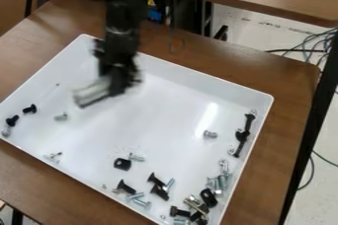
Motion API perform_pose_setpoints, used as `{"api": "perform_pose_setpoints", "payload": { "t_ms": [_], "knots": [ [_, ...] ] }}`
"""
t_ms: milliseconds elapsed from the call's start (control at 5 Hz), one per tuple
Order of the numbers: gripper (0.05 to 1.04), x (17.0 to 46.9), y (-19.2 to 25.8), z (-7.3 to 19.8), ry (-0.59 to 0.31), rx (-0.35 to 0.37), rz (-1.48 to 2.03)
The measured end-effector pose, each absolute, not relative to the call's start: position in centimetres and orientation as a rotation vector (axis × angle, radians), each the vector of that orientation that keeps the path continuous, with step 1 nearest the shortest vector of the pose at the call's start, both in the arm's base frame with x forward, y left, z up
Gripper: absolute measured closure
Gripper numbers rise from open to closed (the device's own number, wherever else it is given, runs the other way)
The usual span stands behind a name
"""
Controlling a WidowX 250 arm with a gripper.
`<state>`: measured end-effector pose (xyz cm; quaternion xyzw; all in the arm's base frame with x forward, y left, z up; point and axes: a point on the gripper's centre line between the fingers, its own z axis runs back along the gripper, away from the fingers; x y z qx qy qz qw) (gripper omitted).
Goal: Sweep into pile
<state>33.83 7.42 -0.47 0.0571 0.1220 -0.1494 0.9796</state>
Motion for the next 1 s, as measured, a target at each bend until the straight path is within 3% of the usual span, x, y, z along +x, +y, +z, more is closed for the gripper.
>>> {"api": "perform_pose_setpoints", "payload": {
  "t_ms": [200,400,1000],
  "knots": [
    [0.721,31.7,12.6,-1.5,0.245,0.091,-0.243],
    [0.721,31.2,15.1,-2.6,0.236,0.091,-0.253],
    [0.721,30.4,16.5,-4.6,0.259,0.132,-0.227]
  ]
}}
